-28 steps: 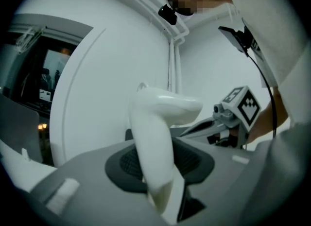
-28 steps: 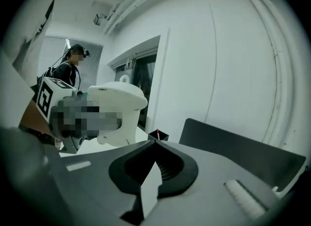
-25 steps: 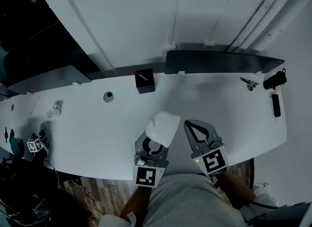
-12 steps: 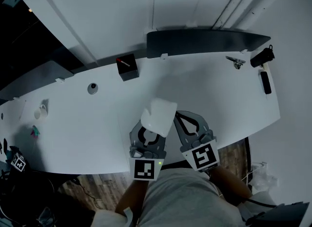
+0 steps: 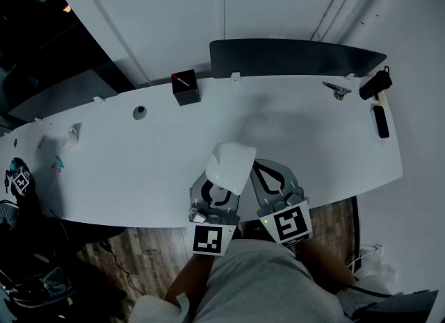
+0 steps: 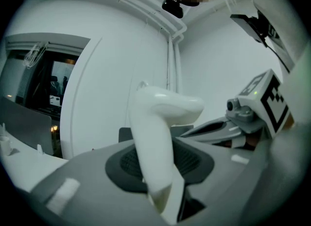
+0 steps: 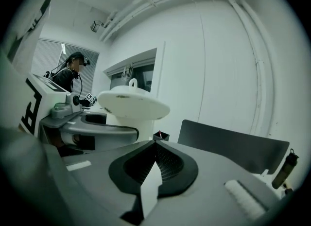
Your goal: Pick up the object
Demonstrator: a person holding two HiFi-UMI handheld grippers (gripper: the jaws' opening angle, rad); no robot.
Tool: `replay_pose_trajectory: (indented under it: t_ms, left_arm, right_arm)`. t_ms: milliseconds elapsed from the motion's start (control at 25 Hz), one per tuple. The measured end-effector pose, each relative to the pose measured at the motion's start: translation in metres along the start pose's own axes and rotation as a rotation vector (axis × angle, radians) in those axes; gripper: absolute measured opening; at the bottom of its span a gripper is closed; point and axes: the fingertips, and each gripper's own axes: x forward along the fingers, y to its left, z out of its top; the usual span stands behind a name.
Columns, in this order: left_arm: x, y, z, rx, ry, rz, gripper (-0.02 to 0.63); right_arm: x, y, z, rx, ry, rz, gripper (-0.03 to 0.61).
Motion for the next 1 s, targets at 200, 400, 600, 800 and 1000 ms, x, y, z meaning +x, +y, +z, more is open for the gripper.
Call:
replay_pose_trajectory:
  t_ms: [200, 400, 600, 800, 1000]
  left_arm:
    - [-0.029, -0.042, -0.01, 0.012, 0.01, 0.038, 0.141]
    - [-0.069, -0.09, -0.027, 0.016, 0.044, 0.069, 0.141]
    - [-0.102, -0.126, -0.038, 0.011, 0.067, 0.081, 0.141]
    - [-0.117, -0.131, -0.028, 0.024, 0.062, 0.086, 0.141]
    - [-0.128, -0.13, -0.021, 0.038, 0.045, 0.051, 0.141]
  right_arm:
    - [-0.05, 0.006, -0.023, 0.031, -0.014, 0.026, 0.002]
    - [-0.103, 0.018, -0.057, 0.036, 0.011, 0.056, 0.001]
    - [-0.147, 0.035, -0.076, 0.06, 0.014, 0.075, 0.002]
    - [-0.16, 0.042, -0.072, 0.081, 0.006, 0.059, 0.002]
    - [-0.162, 0.052, -0.062, 0.094, -0.012, 0.037, 0.002]
